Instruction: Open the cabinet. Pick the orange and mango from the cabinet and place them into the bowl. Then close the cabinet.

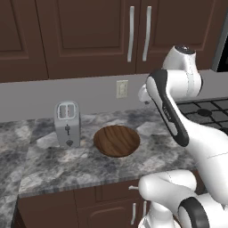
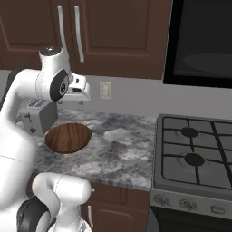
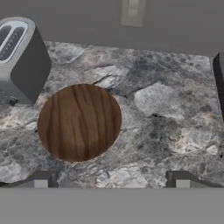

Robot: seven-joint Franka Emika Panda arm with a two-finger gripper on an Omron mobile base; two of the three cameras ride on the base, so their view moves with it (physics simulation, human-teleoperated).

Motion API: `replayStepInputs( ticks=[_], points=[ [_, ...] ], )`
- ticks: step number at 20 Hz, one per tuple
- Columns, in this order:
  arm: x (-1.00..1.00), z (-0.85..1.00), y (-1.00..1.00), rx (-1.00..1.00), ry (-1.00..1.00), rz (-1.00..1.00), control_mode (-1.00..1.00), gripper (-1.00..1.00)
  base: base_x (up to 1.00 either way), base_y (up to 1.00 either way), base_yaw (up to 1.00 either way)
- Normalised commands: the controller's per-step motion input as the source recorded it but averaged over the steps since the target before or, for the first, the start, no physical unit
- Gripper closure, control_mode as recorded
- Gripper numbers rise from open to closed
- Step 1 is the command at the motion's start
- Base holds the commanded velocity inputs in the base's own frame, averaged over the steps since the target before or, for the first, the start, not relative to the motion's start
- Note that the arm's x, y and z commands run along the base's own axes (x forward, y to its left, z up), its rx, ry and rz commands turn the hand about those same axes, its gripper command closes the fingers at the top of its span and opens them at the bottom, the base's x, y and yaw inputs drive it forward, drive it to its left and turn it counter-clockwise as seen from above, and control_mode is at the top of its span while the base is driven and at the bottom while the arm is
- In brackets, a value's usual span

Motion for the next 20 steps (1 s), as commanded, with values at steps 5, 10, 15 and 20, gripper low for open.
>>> replayStepInputs(
  ticks=[5, 10, 15, 20],
  points=[
    [-0.04, 0.46, 0.0, 0.0, -0.29, 0.0, -1.0, -1.0, 0.0, 0.0, 0.0],
    [0.0, 0.59, 0.01, 0.0, -0.11, -0.01, -1.0, -1.0, 0.0, 0.0, 0.0],
    [0.0, 0.55, 0.0, 0.0, -0.12, -0.06, -1.0, -1.0, 0.0, 0.0, 0.0],
    [0.0, 0.59, 0.0, 0.0, -0.09, -0.11, -1.0, -1.0, 0.0, 0.0, 0.0]
  ],
)
